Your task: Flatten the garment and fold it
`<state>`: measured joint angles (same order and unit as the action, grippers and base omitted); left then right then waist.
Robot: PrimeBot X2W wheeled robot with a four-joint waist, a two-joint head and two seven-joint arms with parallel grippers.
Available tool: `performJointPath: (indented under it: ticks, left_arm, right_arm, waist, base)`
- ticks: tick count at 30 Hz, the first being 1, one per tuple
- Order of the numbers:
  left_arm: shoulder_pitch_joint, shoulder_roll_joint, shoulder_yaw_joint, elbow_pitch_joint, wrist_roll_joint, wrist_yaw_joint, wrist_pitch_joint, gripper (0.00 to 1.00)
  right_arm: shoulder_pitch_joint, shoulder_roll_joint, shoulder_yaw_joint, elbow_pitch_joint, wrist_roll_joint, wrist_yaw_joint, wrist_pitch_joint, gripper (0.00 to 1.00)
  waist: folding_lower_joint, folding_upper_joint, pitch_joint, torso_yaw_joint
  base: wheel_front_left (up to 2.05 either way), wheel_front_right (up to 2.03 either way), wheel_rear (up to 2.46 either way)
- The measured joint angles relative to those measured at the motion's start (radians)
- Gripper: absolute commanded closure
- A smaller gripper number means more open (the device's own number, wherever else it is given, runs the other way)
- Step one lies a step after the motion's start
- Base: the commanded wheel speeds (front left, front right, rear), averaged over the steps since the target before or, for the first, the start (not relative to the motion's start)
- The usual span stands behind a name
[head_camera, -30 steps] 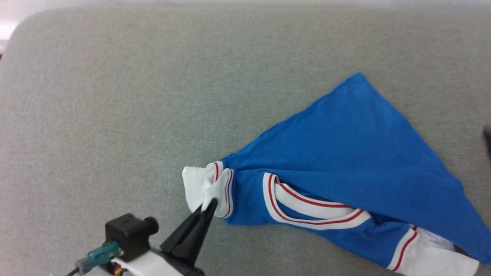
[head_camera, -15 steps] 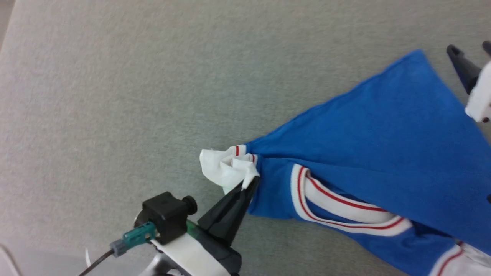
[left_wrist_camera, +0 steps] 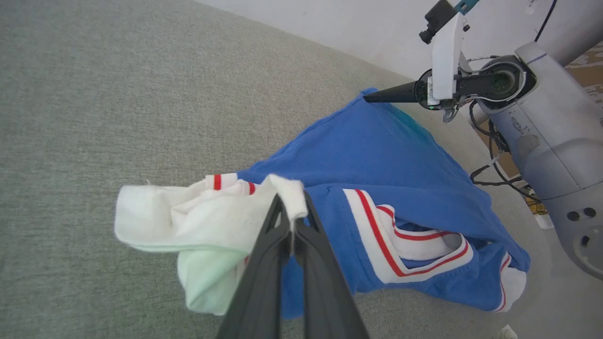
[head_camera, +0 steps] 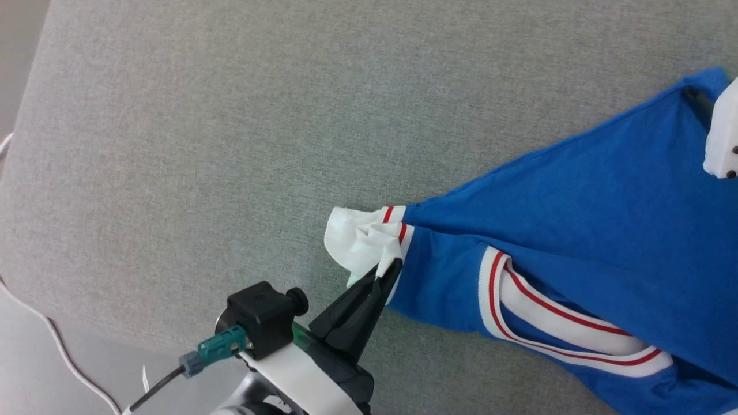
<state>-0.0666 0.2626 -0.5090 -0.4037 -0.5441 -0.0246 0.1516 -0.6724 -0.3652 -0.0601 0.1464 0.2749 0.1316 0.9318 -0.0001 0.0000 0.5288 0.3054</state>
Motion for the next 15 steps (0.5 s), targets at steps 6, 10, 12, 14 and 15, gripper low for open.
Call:
performJointPath:
  ticks: [6,10,12,14,15]
  left_arm:
    - [-0.008,0.017,0.018,0.015,-0.007,-0.006,-0.001,1.0]
    - [-0.05,0.065,0.05,0.033,-0.009,-0.019,0.023,1.0]
    - [-0.093,0.096,0.083,0.044,0.006,-0.02,0.032,1.0]
    - [-0.149,0.126,0.117,0.06,0.023,-0.019,0.045,1.0]
    - [-0.181,0.138,0.135,0.07,0.034,-0.018,0.051,1.0]
  right_arm:
    - [0.0,0.025,-0.005,0.02,0.03,0.0,-0.086,1.0]
    - [-0.003,0.067,-0.044,0.03,0.045,0.0,-0.177,1.0]
    - [-0.013,0.09,-0.075,0.03,0.048,0.0,-0.228,1.0]
    - [-0.03,0.101,-0.081,0.028,0.049,0.0,-0.269,1.0]
    - [-0.04,0.111,-0.088,0.029,0.053,0.0,-0.287,1.0]
  waist:
    - [0.0001,0.0,-0.014,-0.016]
    - [0.0001,0.0,-0.048,-0.037]
    - [0.0002,0.0,-0.073,-0.051]
    - [0.0001,0.0,-0.101,-0.065]
    - [0.0001,0.0,-0.116,-0.073]
  base:
    - [0.0,0.0,0.0]
    - [0.0,0.0,0.0]
    - [0.0,0.0,0.0]
    - [0.0,0.0,0.0]
    - [0.0,0.0,0.0]
